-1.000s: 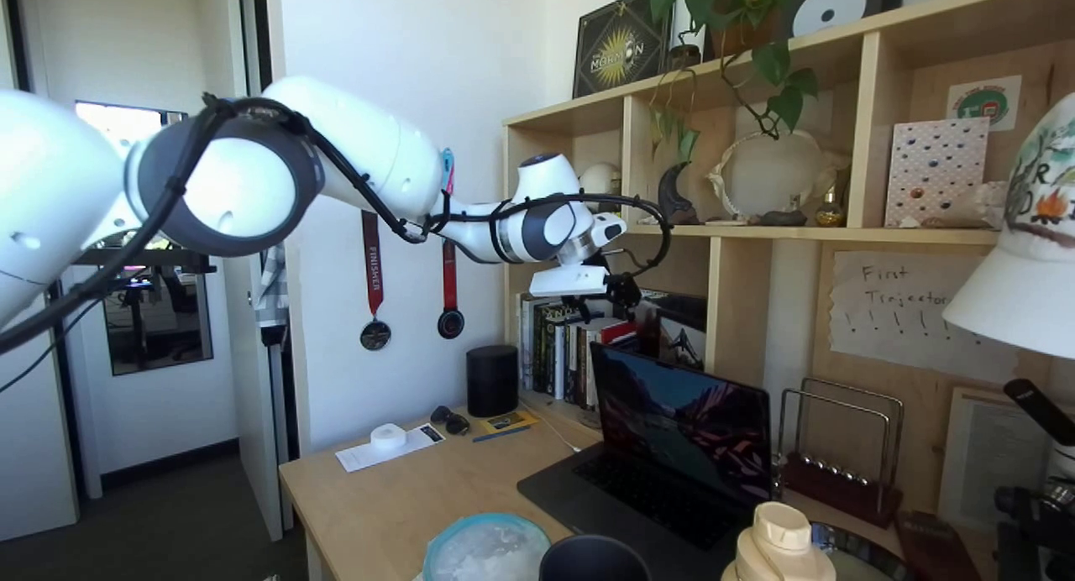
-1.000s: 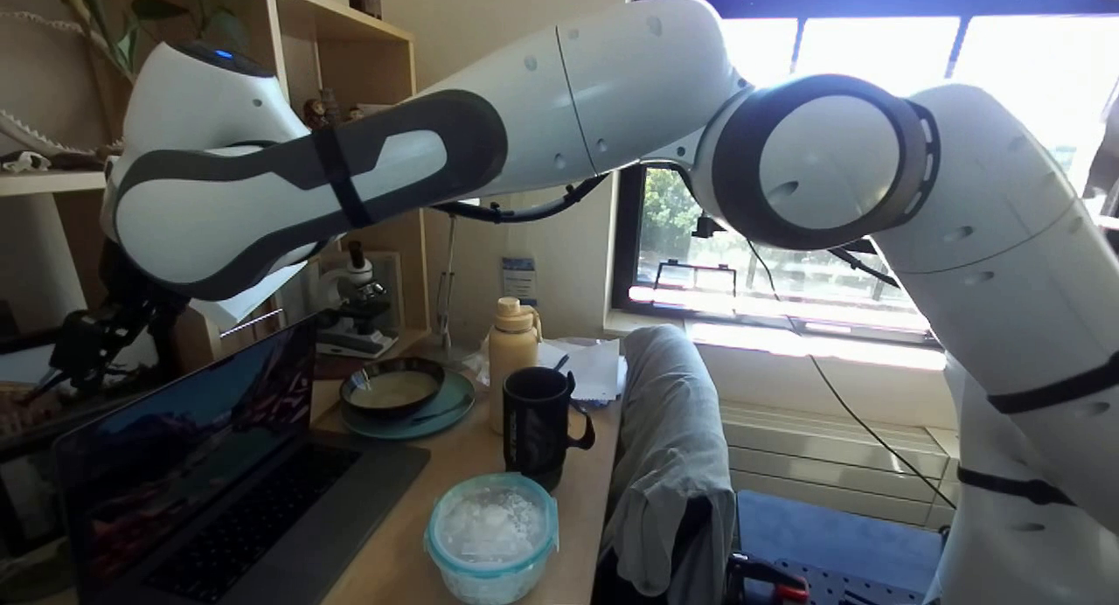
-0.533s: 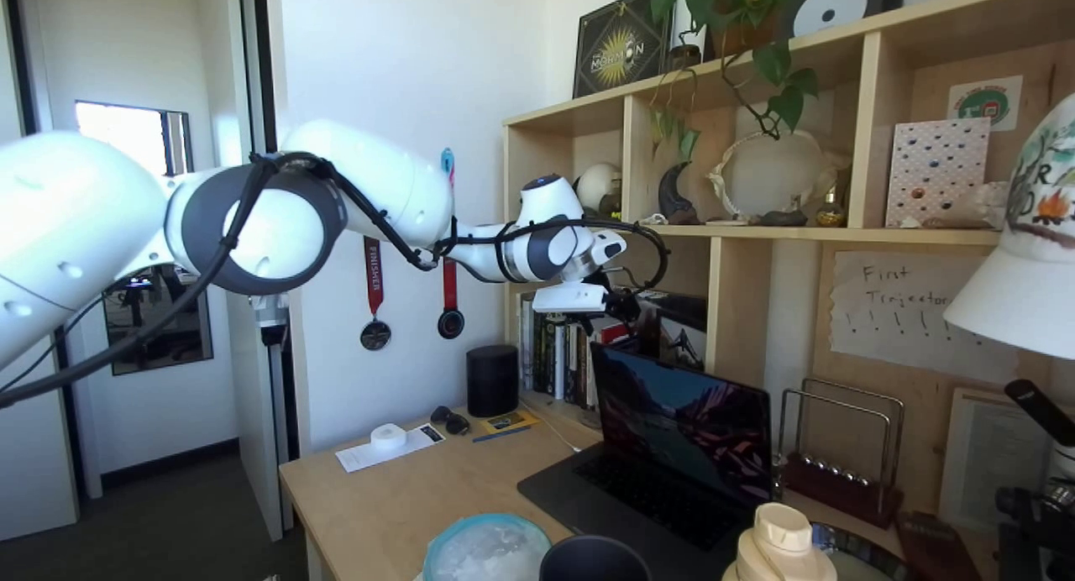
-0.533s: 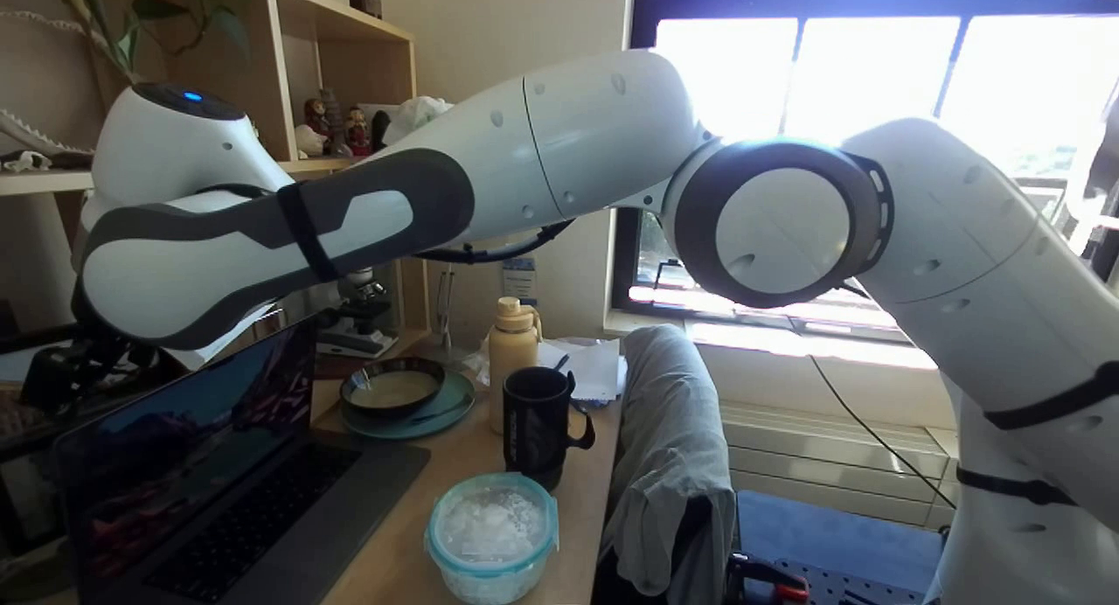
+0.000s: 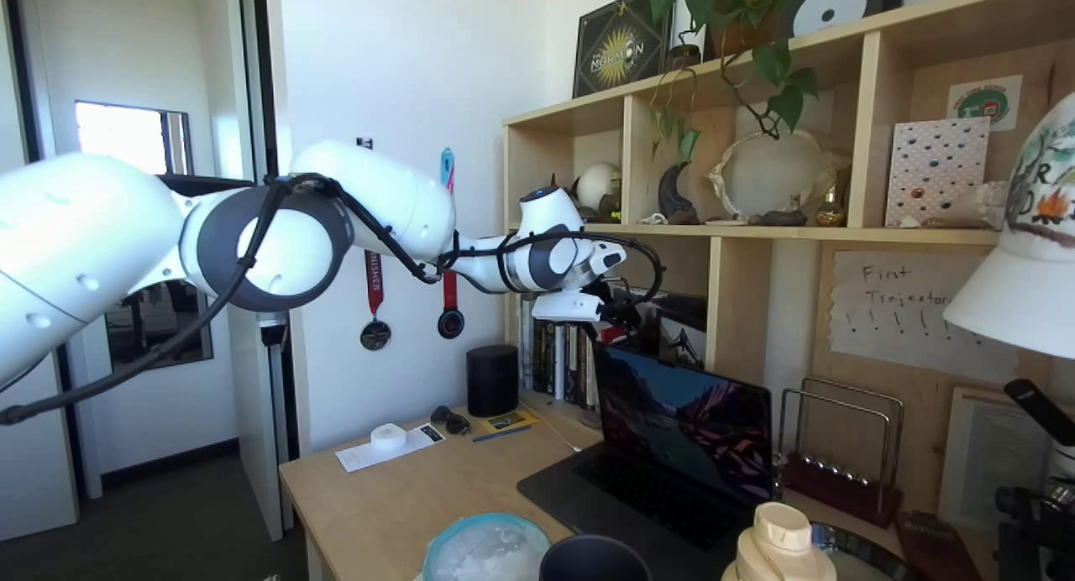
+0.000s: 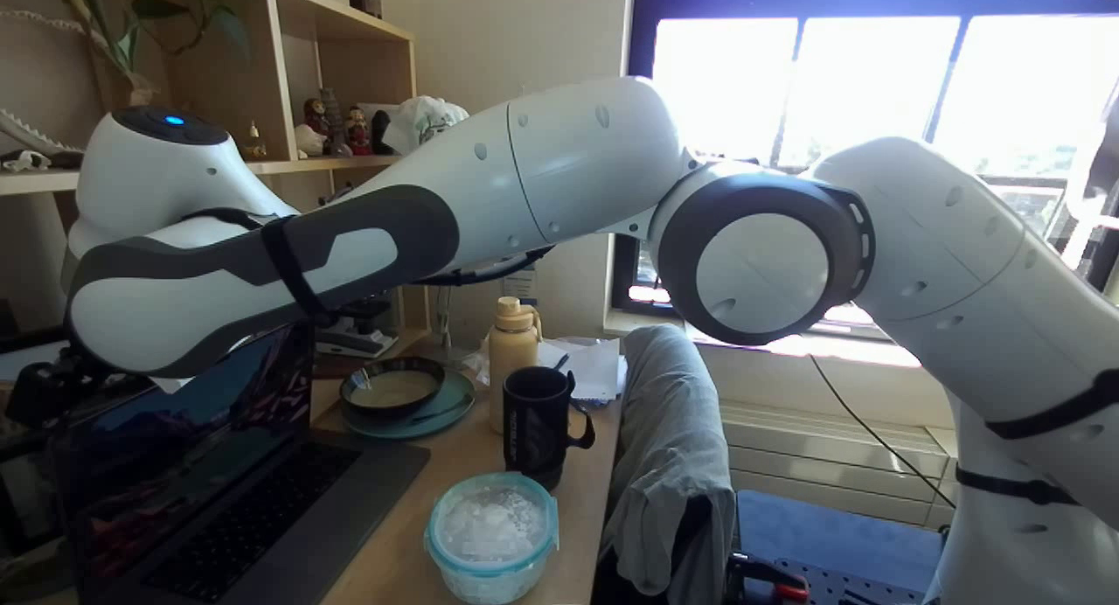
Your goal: Close the laptop
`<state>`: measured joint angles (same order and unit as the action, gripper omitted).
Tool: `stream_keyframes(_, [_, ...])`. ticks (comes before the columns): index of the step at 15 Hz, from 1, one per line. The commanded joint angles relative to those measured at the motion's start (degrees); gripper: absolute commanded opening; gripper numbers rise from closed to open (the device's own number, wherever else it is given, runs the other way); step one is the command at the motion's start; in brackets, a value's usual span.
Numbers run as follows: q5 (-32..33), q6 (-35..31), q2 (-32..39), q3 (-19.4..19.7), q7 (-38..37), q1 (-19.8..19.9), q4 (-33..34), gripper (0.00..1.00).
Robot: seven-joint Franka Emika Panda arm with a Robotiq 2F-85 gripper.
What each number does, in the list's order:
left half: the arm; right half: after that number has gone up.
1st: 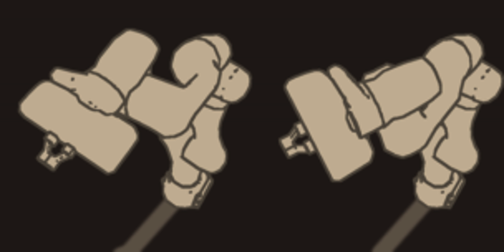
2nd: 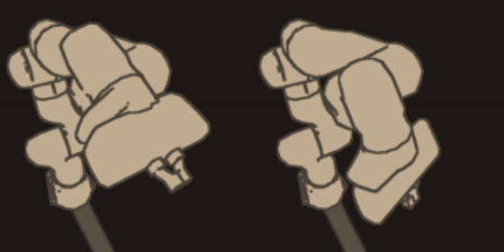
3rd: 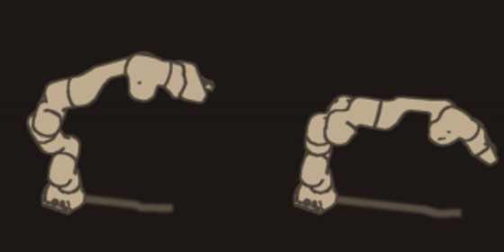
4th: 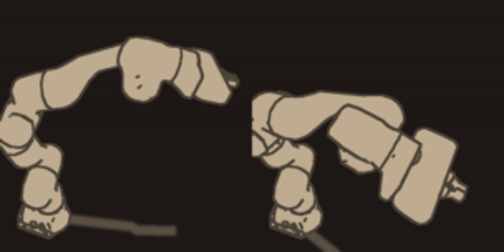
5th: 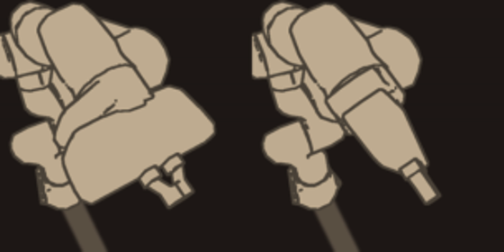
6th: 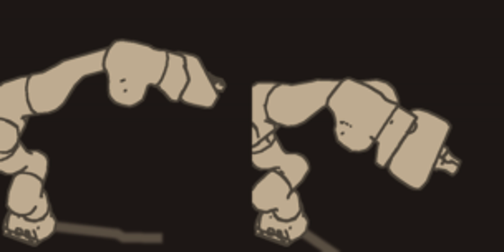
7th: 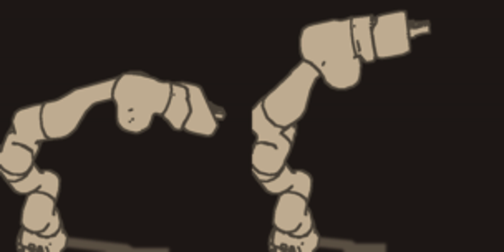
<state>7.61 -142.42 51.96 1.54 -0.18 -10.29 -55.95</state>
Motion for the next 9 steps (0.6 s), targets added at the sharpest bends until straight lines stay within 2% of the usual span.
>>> stream_keyframes(1, [0.87,2.09,2.16,1.92,-4.62,-1.21,3.66,1.0])
stream_keyframes(9, [-0.42,3.18,3.59,1.86,-9.26,-1.15,7.27,1.0])
